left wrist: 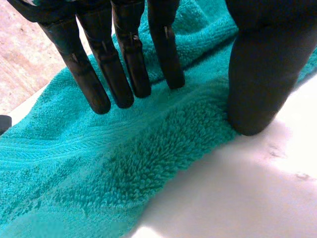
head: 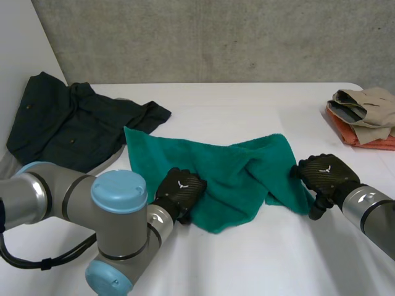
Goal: Fold the laundry.
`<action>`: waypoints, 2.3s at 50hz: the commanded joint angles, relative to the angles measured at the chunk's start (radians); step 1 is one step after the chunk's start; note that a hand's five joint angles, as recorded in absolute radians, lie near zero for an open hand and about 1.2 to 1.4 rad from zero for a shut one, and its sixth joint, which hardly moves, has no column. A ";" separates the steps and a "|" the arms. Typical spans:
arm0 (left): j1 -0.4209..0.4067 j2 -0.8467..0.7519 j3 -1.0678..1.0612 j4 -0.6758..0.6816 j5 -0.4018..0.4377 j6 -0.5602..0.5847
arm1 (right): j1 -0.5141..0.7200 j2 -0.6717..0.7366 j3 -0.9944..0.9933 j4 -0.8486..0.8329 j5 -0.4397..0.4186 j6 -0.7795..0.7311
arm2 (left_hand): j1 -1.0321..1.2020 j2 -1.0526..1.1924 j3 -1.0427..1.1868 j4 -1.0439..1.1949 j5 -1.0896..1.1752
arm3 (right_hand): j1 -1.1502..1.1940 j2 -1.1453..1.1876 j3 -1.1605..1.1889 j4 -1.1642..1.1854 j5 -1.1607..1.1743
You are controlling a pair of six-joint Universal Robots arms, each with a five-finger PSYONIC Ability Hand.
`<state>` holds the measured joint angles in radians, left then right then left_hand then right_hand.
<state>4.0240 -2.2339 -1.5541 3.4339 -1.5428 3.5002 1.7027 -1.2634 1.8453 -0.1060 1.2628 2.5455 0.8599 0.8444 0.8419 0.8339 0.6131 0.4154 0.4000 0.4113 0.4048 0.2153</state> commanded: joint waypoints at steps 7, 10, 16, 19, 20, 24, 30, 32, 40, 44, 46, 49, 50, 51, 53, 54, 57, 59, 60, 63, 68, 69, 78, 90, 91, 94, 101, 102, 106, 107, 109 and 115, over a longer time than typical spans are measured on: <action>0.012 -0.036 0.066 -0.007 -0.005 0.003 | 0.005 0.085 -0.014 -0.043 0.009 -0.001 | 0.536 0.552 0.554 0.562 0.609 | 0.057 0.073 0.061 0.068 0.083; 0.018 -0.035 0.080 -0.019 -0.011 0.002 | 0.006 0.107 -0.020 -0.050 0.007 -0.001 | 0.536 0.552 0.554 0.562 0.609 | 0.171 0.187 0.175 0.182 0.197; 0.032 0.066 0.083 -0.055 -0.013 -0.012 | 0.003 0.134 -0.051 -0.089 0.018 -0.001 | 0.536 0.552 0.554 0.562 0.609 | 0.981 0.996 0.985 0.991 1.006; 0.033 0.155 0.074 -0.073 -0.014 -0.015 | -0.005 0.128 -0.058 -0.107 0.033 0.007 | 0.536 0.552 0.554 0.562 0.609 | 0.981 0.996 0.985 0.991 1.006; 0.035 0.199 0.068 -0.081 -0.014 -0.020 | -0.005 0.119 -0.057 -0.115 0.036 0.010 | 0.536 0.552 0.554 0.562 0.609 | 0.981 0.996 0.985 0.991 1.006; 0.039 0.331 0.049 -0.107 -0.014 -0.052 | -0.026 -0.045 -0.063 -0.132 0.053 0.032 | 0.536 0.552 0.554 0.562 0.609 | 0.981 0.996 0.985 0.991 1.006; 0.069 0.493 0.036 -0.137 -0.013 -0.119 | -0.060 -0.226 -0.119 -0.085 0.050 0.039 | 0.536 0.552 0.554 0.562 0.609 | 0.981 0.996 0.985 0.991 1.006; 0.093 0.554 0.034 -0.162 -0.011 -0.139 | -0.066 -0.264 -0.181 -0.013 0.050 0.036 | 0.536 0.552 0.554 0.562 0.609 | 0.981 0.996 0.985 0.991 1.006; 0.220 0.629 0.068 -0.288 -0.007 -0.150 | -0.126 -0.352 -0.474 0.373 0.006 0.016 | 0.536 0.552 0.554 0.562 0.609 | 0.981 0.996 0.985 0.991 1.006; 0.239 0.570 0.088 -0.326 0.001 -0.148 | -0.123 -0.265 -0.541 0.462 -0.023 -0.048 | 0.536 0.552 0.554 0.562 0.609 | 0.981 0.996 0.985 0.991 1.006; 0.245 0.508 0.097 -0.328 0.003 -0.148 | -0.094 -0.184 -0.560 0.462 -0.014 -0.085 | 0.536 0.552 0.554 0.562 0.609 | 0.981 0.996 0.985 0.991 1.006; 0.239 0.393 0.146 -0.328 0.009 -0.145 | -0.034 -0.096 -0.587 0.459 0.009 -0.100 | 0.536 0.552 0.554 0.562 0.609 | 0.981 0.996 0.985 0.991 1.006; 0.236 0.364 0.164 -0.328 0.010 -0.145 | -0.002 -0.044 -0.609 0.457 0.041 -0.100 | 0.536 0.552 0.554 0.562 0.609 | 0.981 0.996 0.985 0.991 1.006; 0.234 0.338 0.184 -0.325 0.010 -0.144 | 0.014 -0.015 -0.620 0.456 0.061 -0.100 | 0.536 0.552 0.554 0.562 0.609 | 0.981 0.996 0.985 0.991 1.006; 0.243 0.258 0.264 -0.312 0.013 -0.144 | 0.040 0.033 -0.640 0.445 0.105 -0.097 | 0.536 0.552 0.554 0.562 0.609 | 0.981 0.996 0.985 0.991 1.006; 0.247 0.229 0.301 -0.305 0.013 -0.147 | 0.058 0.074 -0.662 0.416 0.148 -0.096 | 0.536 0.552 0.554 0.562 0.609 | 0.981 0.996 0.985 0.991 1.006; 0.250 0.131 0.460 -0.251 0.012 -0.147 | 0.072 0.120 -0.704 0.326 0.208 -0.096 | 0.536 0.552 0.554 0.562 0.609 | 0.981 0.996 0.985 0.991 1.006; 0.253 0.087 0.570 -0.182 0.010 -0.147 | 0.077 0.139 -0.739 0.194 0.256 -0.090 | 0.536 0.552 0.554 0.562 0.609 | 0.981 0.996 0.985 0.991 1.006; 0.254 0.077 0.603 -0.152 0.010 -0.144 | 0.077 0.141 -0.751 0.142 0.269 -0.090 | 0.536 0.552 0.554 0.562 0.609 | 0.981 0.996 0.985 0.991 1.006; 0.271 0.072 0.705 0.018 0.006 -0.150 | 0.077 0.131 -0.791 -0.091 0.306 -0.071 | 0.536 0.552 0.554 0.562 0.609 | 0.981 0.996 0.985 0.991 1.006; 0.294 0.094 0.729 0.284 -0.007 -0.150 | 0.083 0.092 -0.778 -0.391 0.311 -0.033 | 0.536 0.552 0.554 0.562 0.609 | 0.981 0.996 0.985 0.991 1.006; 0.294 0.103 0.729 0.315 -0.007 -0.150 | 0.087 0.084 -0.770 -0.420 0.306 -0.031 | 0.536 0.552 0.554 0.562 0.609 | 0.981 0.996 0.985 0.991 1.006; 0.297 0.151 0.599 0.263 -0.003 -0.188 | 0.115 0.027 -0.647 -0.419 0.204 -0.011 | 0.536 0.552 0.554 0.562 0.609 | 0.981 0.996 0.985 0.991 1.006; 0.349 0.172 0.096 0.044 0.003 -0.175 | 0.104 0.021 -0.290 -0.189 0.089 -0.007 | 0.536 0.552 0.554 0.562 0.609 | 0.981 0.996 0.985 0.991 1.006; 0.352 0.169 0.071 0.031 0.004 -0.168 | 0.104 0.021 -0.270 -0.186 0.086 -0.007 | 0.536 0.552 0.554 0.562 0.609 | 0.981 0.996 0.985 0.991 1.006; 0.351 0.152 -0.012 0.013 0.006 -0.124 | 0.106 0.039 -0.180 -0.193 0.069 -0.019 | 0.536 0.552 0.554 0.562 0.609 | 0.981 0.996 0.985 0.991 1.006; 0.352 0.097 -0.027 0.018 0.018 0.005 | 0.114 0.125 -0.149 -0.196 0.075 -0.016 | 0.393 0.409 0.411 0.419 0.466 | 0.981 0.996 0.985 0.991 1.006; 0.345 0.094 -0.012 0.018 0.026 0.023 | 0.115 0.127 -0.149 -0.196 0.076 -0.013 | 0.277 0.292 0.295 0.303 0.349 | 0.981 0.996 0.985 0.991 1.006; 0.346 0.092 0.006 0.021 0.033 0.043 | 0.118 0.127 -0.147 -0.196 0.081 -0.007 | -0.290 -0.275 -0.272 -0.265 -0.218 | 0.981 0.996 0.985 0.991 1.006; 0.346 0.092 0.005 0.021 0.033 0.043 | 0.120 0.127 -0.146 -0.196 0.081 -0.007 | -0.320 -0.305 -0.302 -0.294 -0.248 | 0.981 0.996 0.985 0.991 1.006; 0.340 0.109 -0.012 0.019 0.033 0.043 | 0.121 0.127 -0.140 -0.196 0.081 -0.005 | -0.367 -0.352 -0.349 -0.341 -0.295 | 0.981 0.996 0.985 0.991 1.006; 0.336 0.217 -0.147 0.021 0.040 0.045 | 0.120 0.130 -0.133 -0.196 0.082 -0.007 | -0.321 -0.305 -0.303 -0.295 -0.248 | 0.981 0.996 0.985 0.991 1.006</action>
<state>4.3629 -2.1103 -1.5883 3.4529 -1.5069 3.5493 1.8234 -1.1330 1.7085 -0.3026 1.3441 2.5393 0.4743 0.4744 0.4803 0.4644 0.2891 1.1230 1.1761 1.1898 1.1981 1.0189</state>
